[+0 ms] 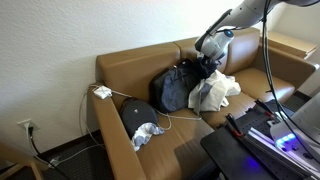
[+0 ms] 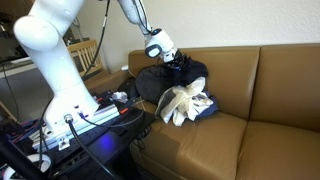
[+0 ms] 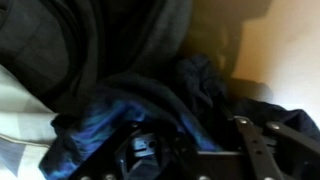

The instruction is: Place the black clothing on top of the clothing on the right

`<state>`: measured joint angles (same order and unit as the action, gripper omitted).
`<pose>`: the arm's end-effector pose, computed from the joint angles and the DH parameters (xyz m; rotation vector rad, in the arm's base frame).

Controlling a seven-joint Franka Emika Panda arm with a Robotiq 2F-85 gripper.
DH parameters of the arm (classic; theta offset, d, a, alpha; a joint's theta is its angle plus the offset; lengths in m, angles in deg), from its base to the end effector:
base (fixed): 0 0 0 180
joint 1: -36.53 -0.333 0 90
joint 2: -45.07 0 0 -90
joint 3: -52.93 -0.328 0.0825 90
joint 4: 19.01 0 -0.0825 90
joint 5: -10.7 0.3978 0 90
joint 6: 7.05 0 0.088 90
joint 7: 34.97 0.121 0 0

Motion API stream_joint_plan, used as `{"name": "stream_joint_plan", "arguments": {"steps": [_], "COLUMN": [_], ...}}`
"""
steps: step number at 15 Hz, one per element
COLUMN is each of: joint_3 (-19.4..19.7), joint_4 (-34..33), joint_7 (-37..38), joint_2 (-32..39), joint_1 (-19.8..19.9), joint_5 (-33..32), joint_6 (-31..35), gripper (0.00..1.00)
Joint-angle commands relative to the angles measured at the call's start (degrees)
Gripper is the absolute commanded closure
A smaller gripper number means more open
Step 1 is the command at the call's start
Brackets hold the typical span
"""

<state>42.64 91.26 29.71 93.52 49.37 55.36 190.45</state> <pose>0.6264 -0.1187 0.0921 -1.3327 2.3119 -0.5931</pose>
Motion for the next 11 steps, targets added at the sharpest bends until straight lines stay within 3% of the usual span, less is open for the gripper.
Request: {"name": "stream_joint_plan", "arguments": {"steps": [1, 3, 4, 8, 9, 11], "joint_3": [-8.7, -11.5, -15.2, -33.4, -26.5, -32.1], "joint_4": [7.2, 9.4, 10.3, 11.5, 8.3, 9.2], "joint_7": [-2.6, -3.1, -3.3, 0.1, -1.4, -0.5], "joint_2": [-11.7, -17.4, -20.0, -27.6, -23.2, -26.6], "joint_1": [9.9, 12.9, 16.2, 29.5, 23.6, 27.2], "joint_5": [-7.5, -10.7, -13.5, -25.6, -21.9, -24.0], "joint_6": [-0.9, -2.3, -2.3, -0.8, -0.1, -0.2], "gripper": [0.22, 0.08, 0.02, 0.0, 0.0, 0.0]}}
